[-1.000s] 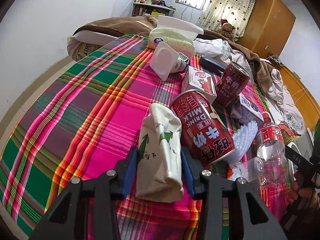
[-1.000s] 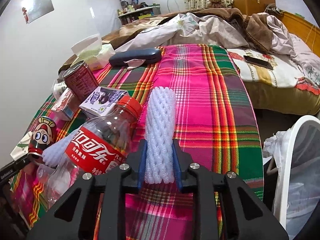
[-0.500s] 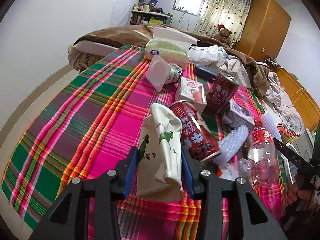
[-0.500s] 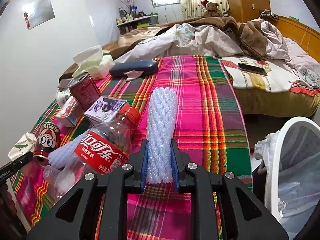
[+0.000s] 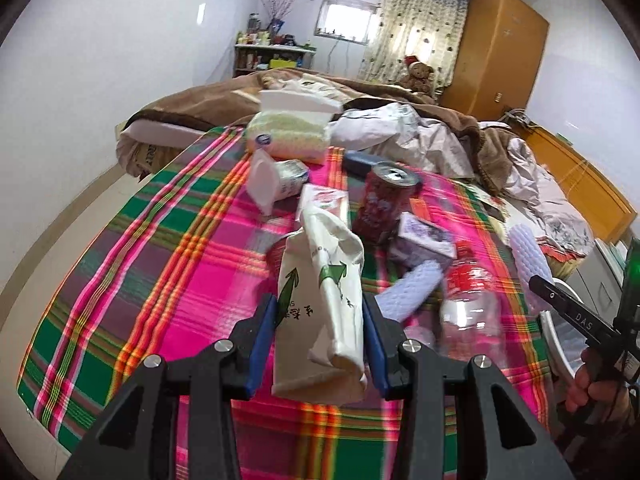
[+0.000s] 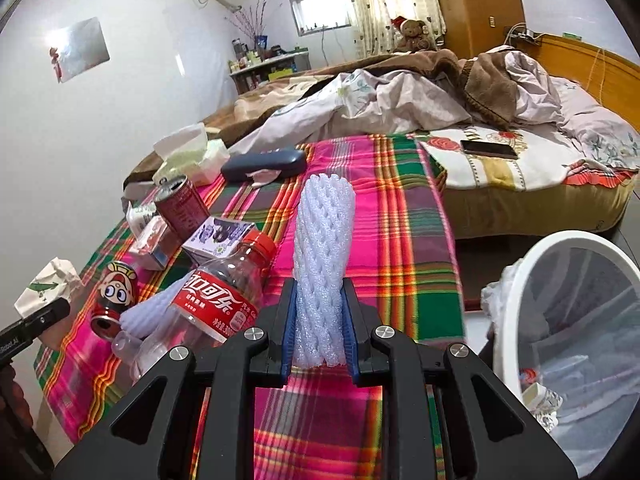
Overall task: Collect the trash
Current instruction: 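Carry the bag and foam net to the wastebasket and release both inside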
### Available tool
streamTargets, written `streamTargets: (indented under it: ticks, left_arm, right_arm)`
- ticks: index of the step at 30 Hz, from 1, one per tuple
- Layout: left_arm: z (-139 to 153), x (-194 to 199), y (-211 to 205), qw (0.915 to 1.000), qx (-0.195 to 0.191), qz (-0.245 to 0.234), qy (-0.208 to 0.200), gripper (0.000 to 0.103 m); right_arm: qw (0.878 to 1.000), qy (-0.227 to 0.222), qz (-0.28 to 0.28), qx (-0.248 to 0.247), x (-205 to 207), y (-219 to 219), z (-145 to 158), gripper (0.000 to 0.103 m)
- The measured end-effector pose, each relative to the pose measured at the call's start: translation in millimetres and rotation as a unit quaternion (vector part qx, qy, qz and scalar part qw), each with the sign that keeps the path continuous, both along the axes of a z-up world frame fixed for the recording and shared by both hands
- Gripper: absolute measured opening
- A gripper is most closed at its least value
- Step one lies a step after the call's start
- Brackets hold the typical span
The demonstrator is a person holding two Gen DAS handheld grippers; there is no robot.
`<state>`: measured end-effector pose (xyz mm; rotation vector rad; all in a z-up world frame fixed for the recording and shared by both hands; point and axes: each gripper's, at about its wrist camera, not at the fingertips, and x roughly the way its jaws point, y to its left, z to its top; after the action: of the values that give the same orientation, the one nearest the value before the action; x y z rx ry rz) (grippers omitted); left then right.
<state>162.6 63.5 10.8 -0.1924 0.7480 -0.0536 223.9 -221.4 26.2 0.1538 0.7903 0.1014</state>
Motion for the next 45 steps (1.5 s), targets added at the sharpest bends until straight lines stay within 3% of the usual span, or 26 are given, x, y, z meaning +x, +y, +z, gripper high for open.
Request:
streamTargets:
  ticks: [10,21,34,45]
  left_arm:
    - [17.3,1.8,-56.7,0.9974,0.006,-0.068,-0.021,0.043]
    - [33.4,5.4,-137.4,0.9871,0.013,-0.155,-0.039,0.043]
    - [40.7,3.6,-244.5,0.9639,0.017,-0.262,-0.045,0.043]
    - [23.8,5.6,-319.7,0.9427,0.026,-0.332,-0.02,0.044]
  right_arm:
    - [0.999,-0.028,-0.032,-0.001,-21.7,-27.6,19.5,0.021]
    - [0.995,-0.046,-0.089,-0.01,-50.4,-70.9,36.7,0.021]
    - [0.986,-0.037,-0.161,-0.019,-77.6,-124.7,36.5,0.021]
    - [0.979,0.016,-0.2,-0.032,-88.7,-164.9,12.6,0.021]
